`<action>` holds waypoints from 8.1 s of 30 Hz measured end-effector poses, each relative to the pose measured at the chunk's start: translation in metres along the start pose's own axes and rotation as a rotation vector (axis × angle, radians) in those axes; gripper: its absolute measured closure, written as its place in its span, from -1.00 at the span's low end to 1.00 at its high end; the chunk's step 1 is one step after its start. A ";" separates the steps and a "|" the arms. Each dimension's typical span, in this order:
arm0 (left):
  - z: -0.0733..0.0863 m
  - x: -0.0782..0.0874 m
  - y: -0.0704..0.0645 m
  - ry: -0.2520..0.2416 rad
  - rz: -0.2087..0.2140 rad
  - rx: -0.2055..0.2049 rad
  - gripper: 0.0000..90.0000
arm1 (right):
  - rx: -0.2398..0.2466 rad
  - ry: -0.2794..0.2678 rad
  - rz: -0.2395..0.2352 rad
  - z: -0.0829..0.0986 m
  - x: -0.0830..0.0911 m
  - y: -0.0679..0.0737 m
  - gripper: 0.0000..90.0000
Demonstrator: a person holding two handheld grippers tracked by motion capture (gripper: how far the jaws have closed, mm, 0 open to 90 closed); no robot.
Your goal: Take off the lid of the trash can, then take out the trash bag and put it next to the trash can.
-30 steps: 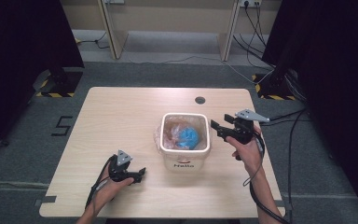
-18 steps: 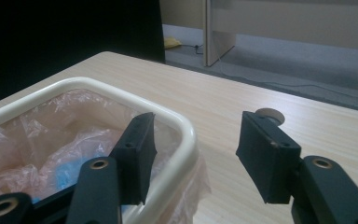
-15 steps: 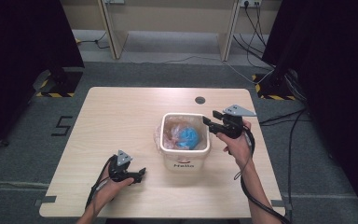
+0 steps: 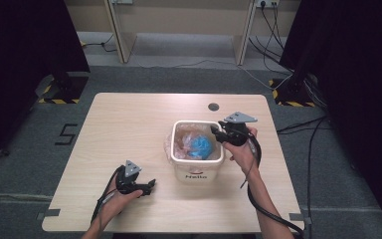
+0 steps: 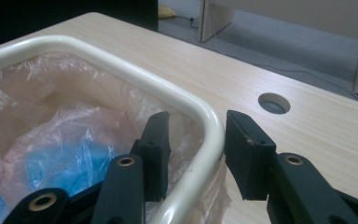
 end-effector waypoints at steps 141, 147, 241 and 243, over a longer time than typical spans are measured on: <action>0.000 0.000 0.000 0.000 0.003 -0.001 -0.71 | -0.142 0.143 0.143 0.170 0.058 -0.129 0.49; 0.000 0.000 0.000 0.001 0.002 -0.002 -0.72 | -0.137 0.156 0.142 0.173 0.054 -0.129 0.50; -0.001 -0.001 -0.002 0.002 0.004 -0.003 -0.73 | -0.063 -0.031 -0.107 0.001 0.015 -0.007 -0.16; -0.001 -0.001 -0.002 0.002 0.004 -0.003 -0.73 | -0.048 -0.020 -0.107 0.000 0.010 -0.005 -0.09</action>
Point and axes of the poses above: each handheld gripper's, and its own axes: x roughly backward along the jaws, z roughly out of its underside, y roughly to its left, the point moved 7 cm from there along -x, roughly forward along the jaws, and after that the axes turned 10 degrees about y, right-handed, at the moved point
